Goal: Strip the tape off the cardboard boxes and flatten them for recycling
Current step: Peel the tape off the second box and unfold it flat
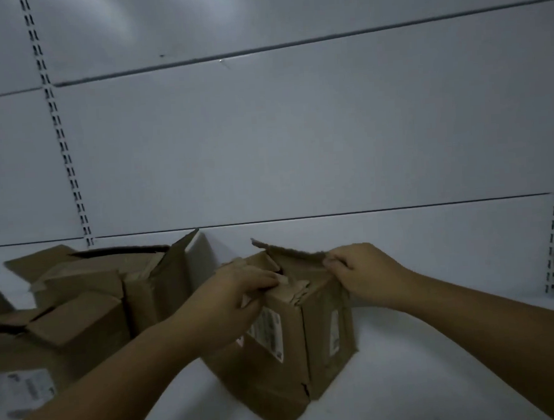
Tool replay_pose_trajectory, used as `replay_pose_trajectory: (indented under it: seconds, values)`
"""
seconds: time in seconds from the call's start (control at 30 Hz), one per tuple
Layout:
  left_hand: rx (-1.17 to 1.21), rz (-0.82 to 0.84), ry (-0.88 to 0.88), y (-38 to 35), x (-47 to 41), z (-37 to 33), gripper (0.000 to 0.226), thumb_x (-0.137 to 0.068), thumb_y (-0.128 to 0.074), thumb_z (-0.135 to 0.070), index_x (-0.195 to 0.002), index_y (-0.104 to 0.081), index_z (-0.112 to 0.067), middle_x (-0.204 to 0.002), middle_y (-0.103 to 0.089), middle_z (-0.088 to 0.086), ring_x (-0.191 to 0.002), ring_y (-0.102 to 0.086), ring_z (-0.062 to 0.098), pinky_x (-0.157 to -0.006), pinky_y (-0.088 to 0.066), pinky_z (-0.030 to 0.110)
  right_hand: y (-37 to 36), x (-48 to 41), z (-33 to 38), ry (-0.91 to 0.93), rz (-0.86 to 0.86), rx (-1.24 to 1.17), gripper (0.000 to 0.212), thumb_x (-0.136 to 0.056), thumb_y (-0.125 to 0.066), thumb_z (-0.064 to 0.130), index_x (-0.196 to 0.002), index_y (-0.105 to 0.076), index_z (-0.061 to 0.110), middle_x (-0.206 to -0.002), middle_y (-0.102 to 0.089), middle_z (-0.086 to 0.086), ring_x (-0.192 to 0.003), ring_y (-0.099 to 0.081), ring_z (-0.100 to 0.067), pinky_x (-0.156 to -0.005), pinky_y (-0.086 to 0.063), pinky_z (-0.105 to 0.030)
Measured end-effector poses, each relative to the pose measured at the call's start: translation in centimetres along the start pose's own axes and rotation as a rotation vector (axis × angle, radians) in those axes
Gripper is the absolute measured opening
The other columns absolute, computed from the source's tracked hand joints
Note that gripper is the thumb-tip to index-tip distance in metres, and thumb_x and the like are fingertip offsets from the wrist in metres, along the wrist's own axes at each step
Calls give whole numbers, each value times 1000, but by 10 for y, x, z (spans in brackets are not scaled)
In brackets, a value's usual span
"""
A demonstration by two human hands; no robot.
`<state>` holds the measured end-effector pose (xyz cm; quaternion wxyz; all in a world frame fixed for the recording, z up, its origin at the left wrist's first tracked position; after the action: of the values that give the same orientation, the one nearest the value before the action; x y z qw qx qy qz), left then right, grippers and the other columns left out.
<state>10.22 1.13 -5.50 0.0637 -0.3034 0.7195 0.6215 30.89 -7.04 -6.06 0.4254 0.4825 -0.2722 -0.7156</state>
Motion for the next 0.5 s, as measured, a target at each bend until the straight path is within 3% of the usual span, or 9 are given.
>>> replay_pose_trajectory:
  seconds: [0.07,0.13,0.2,0.23,0.27,0.33,0.43,0.5]
  values:
    - [-39,-36,-54,-1,6,2,38,-88,-59,-27,-122,-52,-43,-127,-56,-17,-118,-46,0,-101,-40,26,2,3,4,-80,-188,-69,34,-98,-40,27,-71,-54,14,-66,-55,4,-71,-55,-20,-58,-35,-29]
    - [-63,-41,-119,-1,9,0,53,-86,-59,-39,-135,-40,-39,-144,-39,-17,-130,-30,-4,-110,-30,25,12,6,14,-89,-344,-198,33,-99,-38,29,-84,-61,10,-77,-64,-4,-75,-59,-23,-65,-44,-30]
    - [-10,-41,-138,1,10,-8,72,-83,-57,-45,-145,-20,-39,-153,-21,-17,-140,-13,-2,-117,-18,36,32,11,33,16,-481,-174,32,-99,-38,30,-94,-62,10,-82,-67,-8,-75,-62,-19,-66,-48,-33]
    - [41,-59,-146,2,11,-15,75,-81,-56,-45,-144,-15,-42,-152,-21,-18,-139,-13,-2,-117,-19,39,43,14,46,104,-540,-101,29,-99,-37,30,-96,-61,13,-79,-67,-5,-69,-60,-13,-61,-48,-31]
    - [89,-101,-162,1,14,-22,74,-79,-56,-42,-141,-16,-45,-147,-27,-19,-135,-20,-3,-114,-25,38,53,19,59,202,-588,-6,27,-98,-37,29,-98,-61,16,-76,-65,1,-63,-57,-6,-55,-46,-22]
    - [123,-220,-201,-12,21,-34,65,-78,-65,-37,-135,-34,-40,-128,-43,-18,-115,-37,-3,-100,-41,29,65,31,78,349,-653,157,31,-96,-38,28,-107,-62,12,-75,-58,9,-56,-47,1,-56,-36,-4]
    - [194,-257,-179,-45,51,-36,39,-74,-73,-34,-109,-54,-33,-105,-49,-20,-93,-43,-4,-78,-41,15,47,64,83,360,-591,163,28,-94,-38,24,-101,-62,12,-66,-49,16,-55,-46,-1,-55,-34,0]
    - [97,-195,-159,-64,77,-34,27,-73,-71,-39,-97,-61,-31,-99,-58,-14,-92,-45,1,-77,-41,16,20,87,76,299,-507,48,15,-95,-41,24,-88,-54,27,-59,-45,21,-54,-50,3,-49,-32,-1]
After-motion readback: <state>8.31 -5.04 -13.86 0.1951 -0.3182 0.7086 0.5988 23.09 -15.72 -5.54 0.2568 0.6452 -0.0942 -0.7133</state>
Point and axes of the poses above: each hand's wrist, its own x-axis away from the middle knuckle, its own y-axis out of the back of the hand, z = x × y, the point moved 2 cm from there along -x, towards the middle knuckle
